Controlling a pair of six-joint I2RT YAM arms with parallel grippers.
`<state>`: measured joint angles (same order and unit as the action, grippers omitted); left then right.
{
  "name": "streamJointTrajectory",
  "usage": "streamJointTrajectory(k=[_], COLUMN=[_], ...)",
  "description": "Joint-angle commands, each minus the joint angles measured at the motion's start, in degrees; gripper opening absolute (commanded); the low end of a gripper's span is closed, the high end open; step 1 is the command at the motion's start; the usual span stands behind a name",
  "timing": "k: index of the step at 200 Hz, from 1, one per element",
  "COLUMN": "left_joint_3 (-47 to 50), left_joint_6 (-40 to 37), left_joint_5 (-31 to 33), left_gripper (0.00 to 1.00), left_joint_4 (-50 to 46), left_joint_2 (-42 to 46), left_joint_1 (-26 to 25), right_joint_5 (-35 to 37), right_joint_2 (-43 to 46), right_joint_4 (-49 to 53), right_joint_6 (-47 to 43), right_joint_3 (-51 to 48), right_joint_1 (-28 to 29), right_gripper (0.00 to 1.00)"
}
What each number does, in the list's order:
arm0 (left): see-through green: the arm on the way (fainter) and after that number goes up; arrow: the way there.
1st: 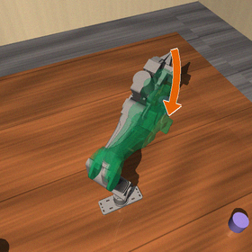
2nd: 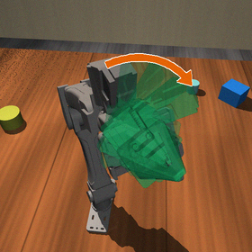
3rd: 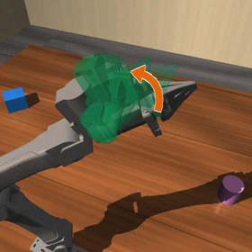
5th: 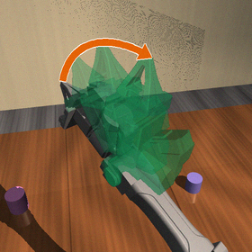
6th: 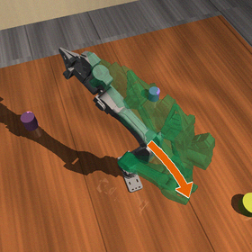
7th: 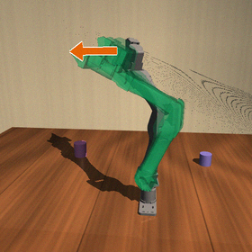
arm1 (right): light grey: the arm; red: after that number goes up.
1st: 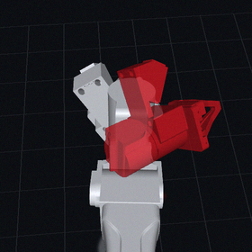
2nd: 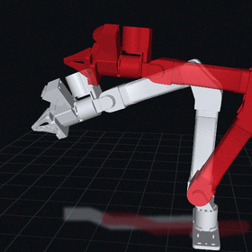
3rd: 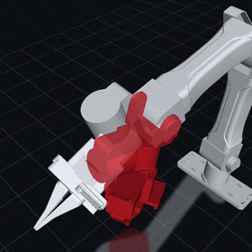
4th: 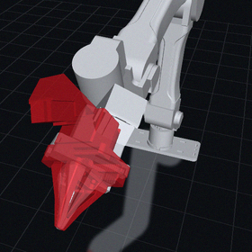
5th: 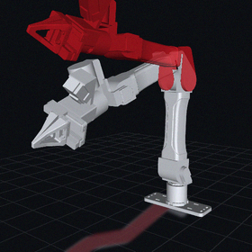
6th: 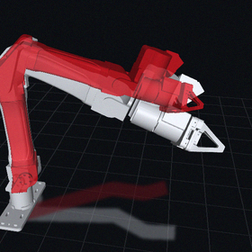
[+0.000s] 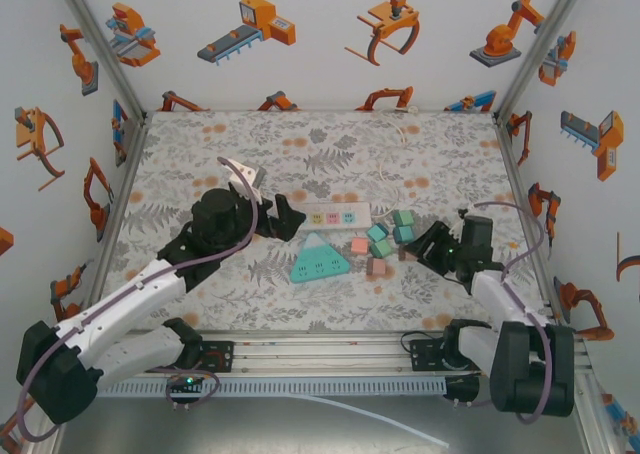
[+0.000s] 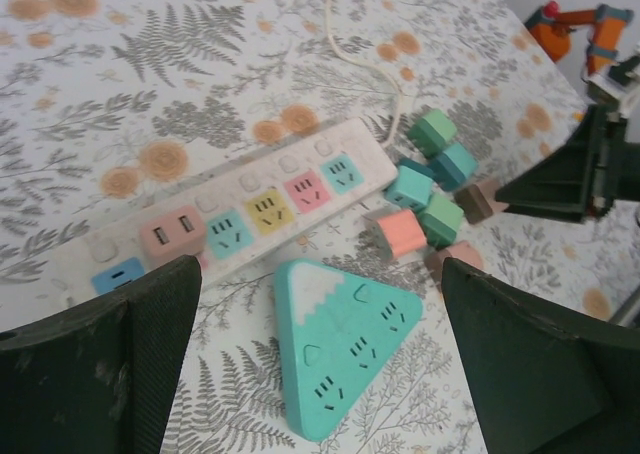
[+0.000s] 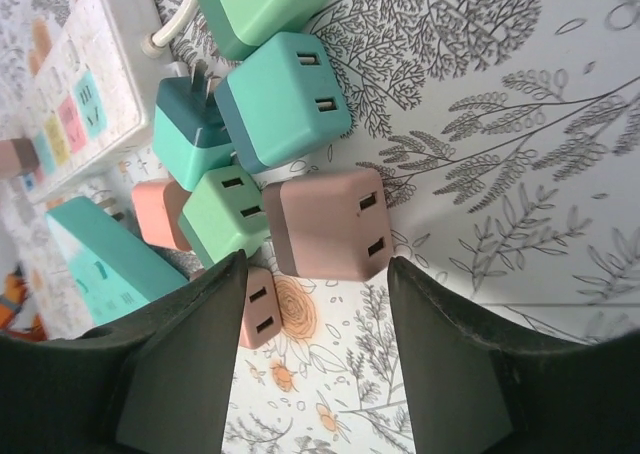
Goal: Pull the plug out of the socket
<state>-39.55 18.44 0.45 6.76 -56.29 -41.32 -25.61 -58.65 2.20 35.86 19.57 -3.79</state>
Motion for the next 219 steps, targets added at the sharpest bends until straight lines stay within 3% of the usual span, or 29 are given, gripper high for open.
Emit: streamJointTrajectory(k=[1,23,52,90,125,172,219], left_joint_3=[0.5,1.0,-0.3,0.1,-1.3,-5.6,-7.0], left_joint_6=[1.9,3.9,8.8,11.2,13.5,15.3,16.3], left_joint_5=[7.2,9.8,12.6,12.9,6.8,-1.2,-6.5], left_gripper=[0.98,0.98,0.98,0.98,1.0,0.79,0.63], left_joint_4=[-2.5,-2.9,-7.5,-7.4,-6.9,-7.1,-5.2], left_joint_2=[1.7,2.6,1.8,0.6,-5.7,-18.0,-24.8], left_joint_1=[0.3,1.4,5.4,13.0,20.7,23.9,25.6], right_joint_5=[5.5,7.6,10.3,9.3,5.8,-9.1,-5.7], right_joint_2=[3.8,6.0,2.9,-9.3,-21.5,-37.4,-50.5], right_joint_4=[7.5,8.5,7.3,5.3,4.7,8.7,8.8], right_joint_6=[-5.4,-9.5,-19.4,-34.3,-51.2,-72.0,-77.9], right_joint_3=[5.3,10.3,19.2,32.2,41.5,52.3,61.8], right_joint_1=[1.7,5.0,14.1,26.1,35.0,40.5,45.5], right_gripper=[0.55,0.53,0.52,0.5,0.49,0.52,0.55])
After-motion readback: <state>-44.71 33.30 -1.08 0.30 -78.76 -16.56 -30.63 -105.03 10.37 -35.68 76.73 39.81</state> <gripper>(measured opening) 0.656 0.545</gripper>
